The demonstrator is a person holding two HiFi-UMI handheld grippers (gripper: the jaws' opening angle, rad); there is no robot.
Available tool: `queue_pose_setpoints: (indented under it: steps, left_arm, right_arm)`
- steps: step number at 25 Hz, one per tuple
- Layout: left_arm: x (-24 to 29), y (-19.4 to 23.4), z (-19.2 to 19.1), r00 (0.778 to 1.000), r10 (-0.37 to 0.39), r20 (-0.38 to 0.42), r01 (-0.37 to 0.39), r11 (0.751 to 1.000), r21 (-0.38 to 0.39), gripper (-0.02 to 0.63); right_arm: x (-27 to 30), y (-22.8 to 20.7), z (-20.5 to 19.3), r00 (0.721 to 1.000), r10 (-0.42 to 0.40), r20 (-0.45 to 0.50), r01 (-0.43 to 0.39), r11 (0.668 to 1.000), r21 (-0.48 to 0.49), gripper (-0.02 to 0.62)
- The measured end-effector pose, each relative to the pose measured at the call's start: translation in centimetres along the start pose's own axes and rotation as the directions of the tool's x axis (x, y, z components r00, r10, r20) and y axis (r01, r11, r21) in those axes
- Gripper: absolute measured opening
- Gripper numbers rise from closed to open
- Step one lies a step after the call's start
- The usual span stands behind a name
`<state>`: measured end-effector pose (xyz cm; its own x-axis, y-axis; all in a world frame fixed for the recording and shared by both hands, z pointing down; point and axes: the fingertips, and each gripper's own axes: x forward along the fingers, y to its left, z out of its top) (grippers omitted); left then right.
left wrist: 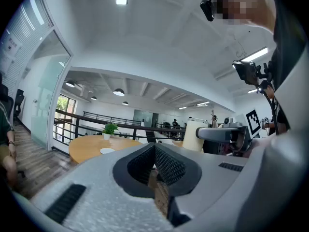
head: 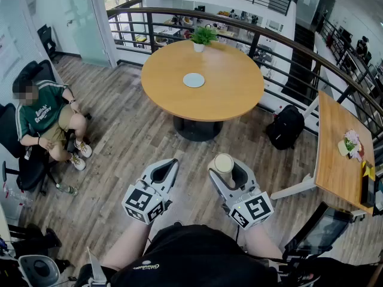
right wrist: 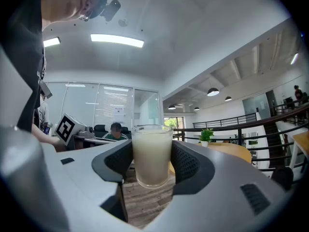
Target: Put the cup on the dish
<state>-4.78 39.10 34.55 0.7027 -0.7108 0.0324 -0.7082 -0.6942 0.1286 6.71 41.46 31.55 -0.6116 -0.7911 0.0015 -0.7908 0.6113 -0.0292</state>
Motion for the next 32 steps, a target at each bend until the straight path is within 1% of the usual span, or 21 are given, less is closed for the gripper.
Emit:
queue_pose_setpoints:
  steps: [5, 13, 18, 25, 32]
  left_arm:
    - [0.7, -0.1, 0.1, 1.0, -0.001, 0.0, 0.001, 1.0, 0.003, -0.006]
    - [1.4, -0.7, 0.2, 1.0, -0.011, -0.011, 0.011, 1.0, 0.0, -0.006]
    - [1.5, -1.0, -0.2, 1.0, -0.007, -0.019, 0.007, 1.0, 0.006, -0.006]
    - [2.1, -2.5, -0.3, 1.0, 0.007, -0.021, -0.007, 1.0, 0.01, -0.006]
    - [3.9, -5.2, -0.9, 0.999, 0.023, -0.027, -0.023, 1.0, 0.009, -0.006]
  right_arm:
    - [0.1, -0.8, 0.2, 1.0, -0.009, -0.001, 0.009, 1.0, -0.017, 0.245]
    - [-0.1, -1.1, 0.0, 1.0, 0.002, -0.006, -0.002, 1.0, -0.017, 0.245]
    - [-0.5, -1.4, 0.0, 1.0, 0.009, -0.012, -0.009, 1.0, 0.021, 0.245]
    - [-2.0, -2.5, 0.2, 1.0, 0.017, 0.005, -0.017, 0.999, 0.037, 0.245]
    - [-4.5, -4.7, 0.2, 1.0, 0.027, 0.011, -0.027, 0.999, 0.036, 0.245]
